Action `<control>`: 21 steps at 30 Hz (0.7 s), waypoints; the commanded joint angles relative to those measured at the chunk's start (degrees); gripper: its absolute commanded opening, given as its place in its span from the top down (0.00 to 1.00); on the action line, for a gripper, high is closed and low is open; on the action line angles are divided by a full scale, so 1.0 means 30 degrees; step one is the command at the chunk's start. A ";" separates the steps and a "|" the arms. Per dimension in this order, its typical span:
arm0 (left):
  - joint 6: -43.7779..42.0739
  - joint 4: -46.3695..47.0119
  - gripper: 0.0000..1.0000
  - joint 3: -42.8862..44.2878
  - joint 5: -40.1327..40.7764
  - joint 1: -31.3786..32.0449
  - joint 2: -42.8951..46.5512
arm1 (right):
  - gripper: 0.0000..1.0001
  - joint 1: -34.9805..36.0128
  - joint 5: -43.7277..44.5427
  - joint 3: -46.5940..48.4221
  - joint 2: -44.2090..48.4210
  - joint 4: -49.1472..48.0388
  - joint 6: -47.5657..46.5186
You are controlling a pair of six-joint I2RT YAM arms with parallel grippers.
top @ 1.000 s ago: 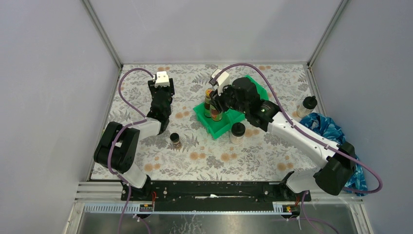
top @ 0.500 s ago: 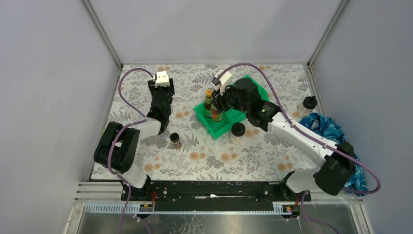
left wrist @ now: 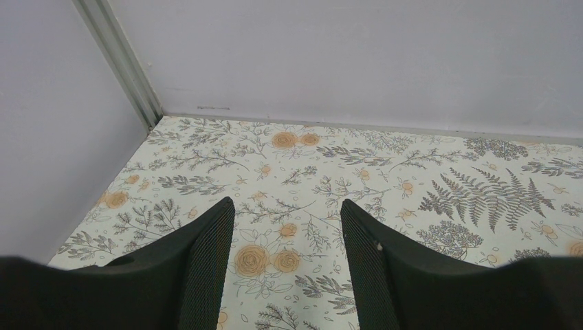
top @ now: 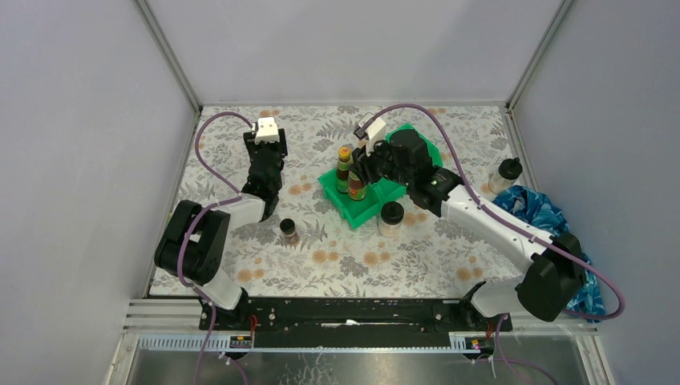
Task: Organize the condiment bottles
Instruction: Place the bottle in the storage box.
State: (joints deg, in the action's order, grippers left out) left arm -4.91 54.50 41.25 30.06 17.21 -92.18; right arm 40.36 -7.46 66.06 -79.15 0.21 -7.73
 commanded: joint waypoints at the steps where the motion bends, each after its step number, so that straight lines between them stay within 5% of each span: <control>1: -0.0089 0.1755 0.36 -0.0114 0.0551 0.0063 -0.0237 | 1.00 -0.0282 -0.0754 0.0206 0.0319 -0.3440 0.0287; 21: -0.0044 0.1871 0.36 -0.0129 0.0527 0.0066 -0.0414 | 1.00 -0.0934 -0.1487 -0.0812 -0.0373 -0.4724 0.0860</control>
State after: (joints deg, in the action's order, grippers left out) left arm -4.89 54.59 41.25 30.09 17.21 -92.40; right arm 38.33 -10.24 62.72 -81.01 -3.70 -5.91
